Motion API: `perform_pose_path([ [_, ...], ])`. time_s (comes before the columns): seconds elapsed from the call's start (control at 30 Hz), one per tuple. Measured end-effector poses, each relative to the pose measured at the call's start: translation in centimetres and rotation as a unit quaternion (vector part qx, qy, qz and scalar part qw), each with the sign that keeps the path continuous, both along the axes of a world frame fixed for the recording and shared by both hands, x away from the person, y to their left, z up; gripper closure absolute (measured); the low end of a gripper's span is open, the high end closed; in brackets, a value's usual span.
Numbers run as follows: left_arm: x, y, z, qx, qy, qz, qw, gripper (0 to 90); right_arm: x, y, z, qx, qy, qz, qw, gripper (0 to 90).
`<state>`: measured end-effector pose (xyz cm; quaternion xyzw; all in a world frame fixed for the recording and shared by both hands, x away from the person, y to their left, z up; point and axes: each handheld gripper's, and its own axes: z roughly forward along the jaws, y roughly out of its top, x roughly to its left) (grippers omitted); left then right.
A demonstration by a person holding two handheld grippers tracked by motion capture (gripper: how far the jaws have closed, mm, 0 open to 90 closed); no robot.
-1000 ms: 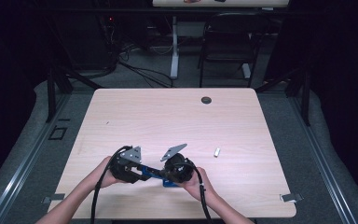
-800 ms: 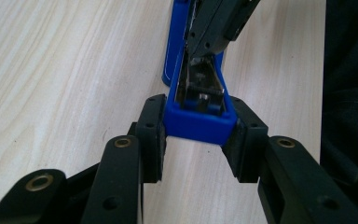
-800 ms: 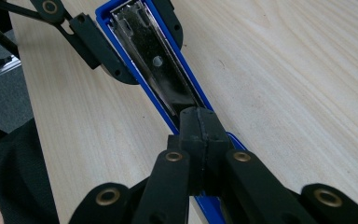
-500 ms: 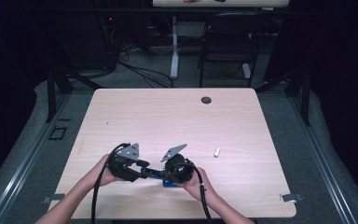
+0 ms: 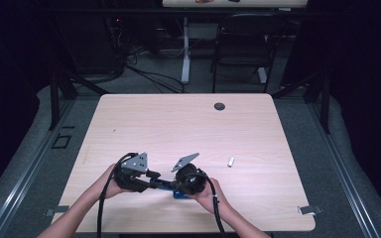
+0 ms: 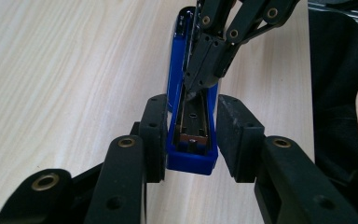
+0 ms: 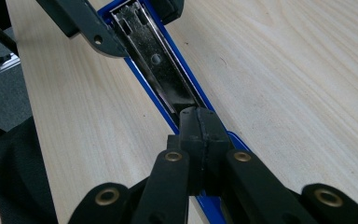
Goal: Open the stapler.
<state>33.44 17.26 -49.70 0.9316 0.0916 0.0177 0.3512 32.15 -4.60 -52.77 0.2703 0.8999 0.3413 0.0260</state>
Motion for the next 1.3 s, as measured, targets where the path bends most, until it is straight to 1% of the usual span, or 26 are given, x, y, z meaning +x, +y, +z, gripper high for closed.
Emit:
perform_pose_path([
  [0.03, 0.0, 0.1, 0.0, 0.004, 0.003, 0.001, 1.0, 65.1, 0.0, 0.0, 0.0, 0.001, -0.001, 0.002, 1.0, 90.0],
  [0.1, 0.2, 0.2, -0.3, 0.006, 0.008, -0.003, 0.9999, 65.3, 0.0, 0.0, -0.1, 0.002, 0.001, 0.0, 1.0, 89.4],
  [0.17, 0.2, 0.3, -0.5, 0.009, 0.011, -0.001, 0.9999, 65.2, 0.1, 0.0, -0.1, -0.002, 0.004, -0.001, 1.0, 87.5],
  [0.2, 0.3, 0.4, -0.6, 0.011, 0.013, 0.0, 0.9999, 65.2, 0.2, -0.1, -0.2, 0.004, 0.008, 0.001, 1.0, 87.2],
  [0.23, 0.3, 0.4, -0.7, 0.011, 0.013, -0.001, 0.9999, 65.2, 0.2, -0.3, -0.1, 0.004, 0.012, 0.0, 0.9999, 87.0],
  [0.33, 0.3, 0.5, -0.9, 0.009, 0.015, 0.002, 0.9999, 65.1, 0.3, -0.7, 0.2, 0.011, 0.007, -0.005, 0.9999, 86.7],
  [0.37, 0.3, 0.5, -0.9, 0.012, 0.016, 0.0, 0.9998, 65.1, 0.4, -1.0, 0.5, 0.008, 0.006, -0.003, 0.9999, 86.4],
  [0.4, 0.3, 0.6, -1.1, 0.012, 0.012, 0.002, 0.9998, 65.0, 0.5, -1.3, 0.7, 0.009, 0.005, -0.007, 0.9999, 86.3],
  [0.47, 0.3, 0.6, -1.2, 0.016, 0.015, 0.0, 0.9998, 64.9, 0.7, -1.9, 1.2, 0.01, 0.004, -0.018, 0.9998, 85.9],
  [0.53, 0.4, 0.7, -1.2, 0.016, 0.016, -0.002, 0.9997, 64.9, 0.9, -2.6, 1.6, 0.005, 0.002, -0.022, 0.9997, 84.3],
  [0.7, 0.3, 0.7, -1.5, 0.018, 0.014, -0.001, 0.9997, 64.8, 1.2, -4.4, 2.2, -0.009, 0.001, -0.044, 0.999, 79.1],
  [0.77, 0.3, 0.8, -1.7, 0.016, 0.014, 0.002, 0.9998, 64.7, 1.3, -5.2, 2.4, -0.02, 0.0, -0.054, 0.9983, 74.0],
  [0.83, 0.4, 0.9, -1.7, 0.019, 0.018, -0.002, 0.9997, 64.7, 1.5, -6.3, 2.6, -0.029, -0.004, -0.065, 0.9975, 69.7],
  [0.87, 0.3, 0.9, -1.8, 0.02, 0.017, 0.001, 0.9997, 64.7, 1.5, -7.0, 2.7, -0.035, 0.001, -0.074, 0.9966, 67.1],
  [0.9, 0.3, 0.9, -2.0, 0.016, 0.018, 0.003, 0.9997, 64.6, 1.6, -7.6, 2.7, -0.037, 0.001, -0.082, 0.996, 63.9],
  [0.93, 0.4, 0.9, -2.0, 0.02, 0.021, 0.001, 0.9996, 64.6, 1.8, -8.3, 2.7, -0.039, 0.004, -0.09, 0.9951, 60.7],
  [0.97, 0.4, 0.9, -2.2, 0.017, 0.021, 0.003, 0.9996, 64.6, 1.8, -8.9, 2.6, -0.039, 0.004, -0.101, 0.9941, 57.4],
  [1.0, 0.4, 0.9, -2.3, 0.023, 0.023, 0.003, 0.9995, 64.5, 2.0, -9.6, 2.5, -0.041, 0.008, -0.111, 0.993, 52.9],
  [1.03, 0.4, 0.9, -2.4, 0.023, 0.024, 0.003, 0.9994, 64.5, 2.2, -10.2, 2.4, -0.046, 0.013, -0.119, 0.9918, 47.7],
  [1.07, 0.4, 0.8, -2.4, 0.023, 0.023, 0.007, 0.9994, 64.4, 2.2, -10.5, 2.4, -0.05, 0.014, -0.127, 0.9906, 44.9],
  [1.1, 0.4, 0.8, -2.4, 0.025, 0.025, 0.007, 0.9993, 64.3, 2.3, -10.9, 2.3, -0.056, 0.015, -0.133, 0.9894, 42.8],
  [1.13, 0.4, 0.8, -2.4, 0.027, 0.027, 0.006, 0.9992, 64.3, 2.3, -11.3, 2.2, -0.056, 0.016, -0.138, 0.9888, 39.7],
  [1.2, 0.4, 0.8, -2.6, 0.025, 0.024, 0.009, 0.9993, 64.2, 2.3, -12.0, 2.0, -0.063, 0.015, -0.149, 0.9867, 35.7],
  [1.3, 0.5, 0.8, -2.8, 0.026, 0.027, 0.01, 0.9992, 64.2, 2.4, -12.8, 1.7, -0.068, 0.022, -0.162, 0.9843, 30.6],
])
